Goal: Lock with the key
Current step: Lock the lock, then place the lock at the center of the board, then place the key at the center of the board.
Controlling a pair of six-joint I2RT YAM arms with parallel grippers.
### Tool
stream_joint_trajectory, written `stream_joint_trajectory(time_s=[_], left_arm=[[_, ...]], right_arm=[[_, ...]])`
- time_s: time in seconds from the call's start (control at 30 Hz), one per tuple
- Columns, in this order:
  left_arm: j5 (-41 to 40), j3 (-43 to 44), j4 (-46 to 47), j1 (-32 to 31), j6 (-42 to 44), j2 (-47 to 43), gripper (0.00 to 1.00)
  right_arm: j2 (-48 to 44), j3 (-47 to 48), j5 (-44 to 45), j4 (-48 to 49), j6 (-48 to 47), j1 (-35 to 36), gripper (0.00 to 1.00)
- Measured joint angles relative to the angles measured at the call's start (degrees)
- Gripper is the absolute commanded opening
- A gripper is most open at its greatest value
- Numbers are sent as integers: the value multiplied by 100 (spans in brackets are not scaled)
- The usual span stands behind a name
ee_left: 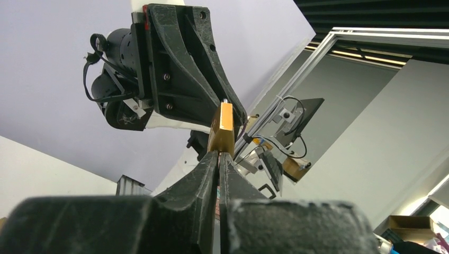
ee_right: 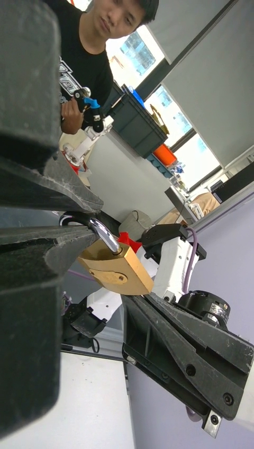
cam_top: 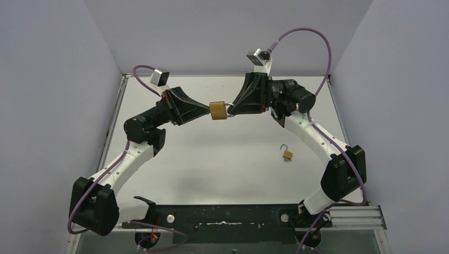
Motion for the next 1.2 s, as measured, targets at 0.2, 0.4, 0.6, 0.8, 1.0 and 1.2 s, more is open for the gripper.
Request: stream_joint_trajectory(time_s=[0.2,0.4,0.6,0.8,1.0,1.2], left_arm=[[-15,-22,20,-4,79,-31,0],[-37,-92,17,24,208,-127,0],[85,-157,26,573,223,-160,0],[188,-157,24,887,223,-90,0],[621,-313,-490,1108,901,-109,0],[-337,-494,-5189,1010,4207,-1003,0]], right_arm=[[2,0,4,2,44,-2,0],[0,0,2,-2,50,-7,0],[-26,-2,13,-13,57,-225,0],[-323,-85,17,-2,63,-463,0],[-667,-597,15,-433,-645,-487,0],[-955,-452,964,-5862,-4955,-409,0]])
